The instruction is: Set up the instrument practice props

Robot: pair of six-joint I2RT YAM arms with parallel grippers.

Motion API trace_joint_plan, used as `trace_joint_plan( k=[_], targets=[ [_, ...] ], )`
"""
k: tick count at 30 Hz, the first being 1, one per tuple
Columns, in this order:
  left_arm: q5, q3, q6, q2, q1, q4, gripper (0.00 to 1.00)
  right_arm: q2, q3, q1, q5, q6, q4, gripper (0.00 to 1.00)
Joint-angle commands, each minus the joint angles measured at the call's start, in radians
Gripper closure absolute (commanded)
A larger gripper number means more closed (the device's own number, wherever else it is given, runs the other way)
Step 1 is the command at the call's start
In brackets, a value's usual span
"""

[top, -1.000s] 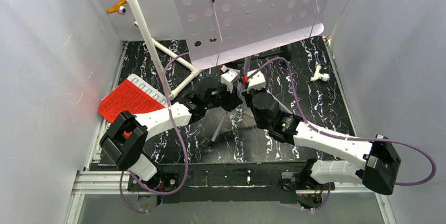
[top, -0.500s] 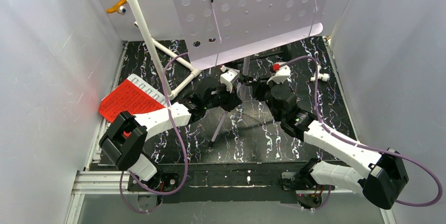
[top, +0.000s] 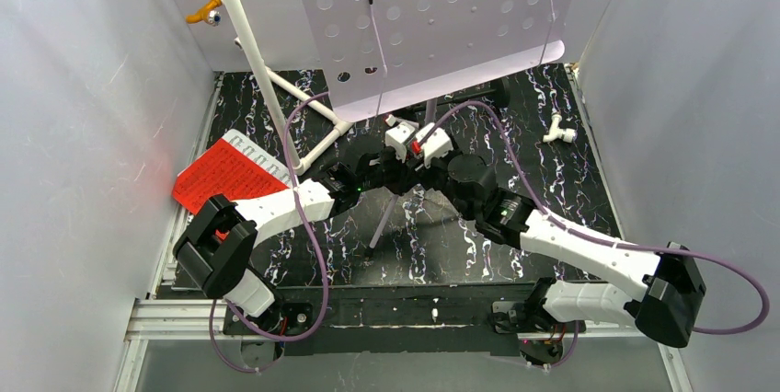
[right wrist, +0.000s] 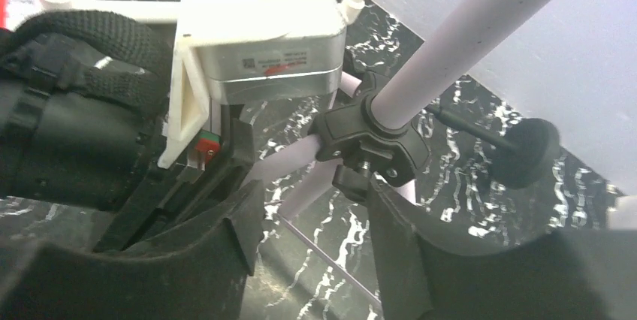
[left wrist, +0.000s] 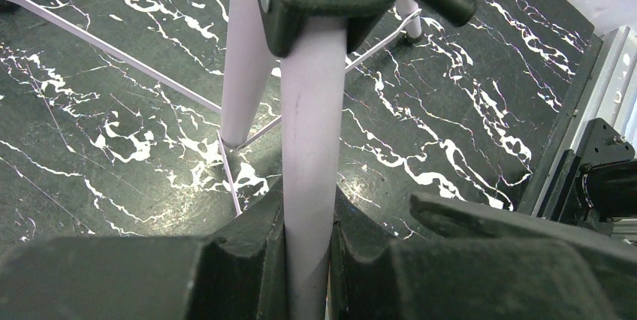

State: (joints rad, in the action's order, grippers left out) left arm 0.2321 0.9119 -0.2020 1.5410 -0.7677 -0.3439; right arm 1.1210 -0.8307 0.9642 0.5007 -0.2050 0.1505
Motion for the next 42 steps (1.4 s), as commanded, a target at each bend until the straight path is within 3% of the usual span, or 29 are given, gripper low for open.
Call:
trace_joint_plan(
  k=[1, 4, 10, 13, 20, 29, 33, 34, 38, 40, 42],
  targets=[
    [-0.029, -0.03, -0.028, 0.031, 0.004, 0.163, 1.0, 0.023, -0.061, 0.033, 0.084, -0.115, -0.002, 0.41],
    [-0.025, -0.028, -0.032, 0.03, 0.003, 0.163, 1.0, 0.049, -0.068, 0.05, 0.195, -0.116, 0.025, 0.59],
    [-0.025, -0.029, -0.032, 0.028, 0.004, 0.163, 1.0, 0.088, -0.081, 0.054, 0.244, -0.102, 0.084, 0.62],
    [-0.025, -0.029, -0.033, 0.024, 0.004, 0.163, 1.0, 0.114, -0.096, 0.054, 0.303, -0.066, 0.099, 0.7],
    [-0.02, -0.027, -0.037, 0.019, 0.004, 0.163, 1.0, 0.069, -0.057, 0.05, 0.346, 0.217, 0.128, 0.99],
    [-0.014, -0.025, -0.047, 0.012, 0.003, 0.163, 1.0, -0.01, 0.003, -0.065, 0.189, 0.634, 0.075, 0.99],
    [-0.014, -0.026, -0.047, 0.011, 0.003, 0.163, 1.0, -0.022, 0.014, -0.107, 0.13, 0.613, 0.079, 0.99],
    [-0.014, -0.026, -0.047, 0.01, 0.004, 0.163, 1.0, -0.024, 0.005, -0.106, 0.124, 0.586, 0.065, 0.93],
    [-0.019, -0.026, -0.045, 0.011, 0.003, 0.164, 1.0, -0.058, -0.025, -0.106, 0.05, 0.46, 0.005, 0.38],
    [-0.018, -0.025, -0.045, 0.01, 0.003, 0.167, 1.0, -0.098, -0.031, -0.107, 0.037, 0.421, -0.051, 0.22],
    [-0.011, -0.018, -0.046, 0.012, 0.003, 0.176, 1.0, -0.153, -0.023, -0.107, 0.065, 0.392, -0.097, 0.13]
  ],
)
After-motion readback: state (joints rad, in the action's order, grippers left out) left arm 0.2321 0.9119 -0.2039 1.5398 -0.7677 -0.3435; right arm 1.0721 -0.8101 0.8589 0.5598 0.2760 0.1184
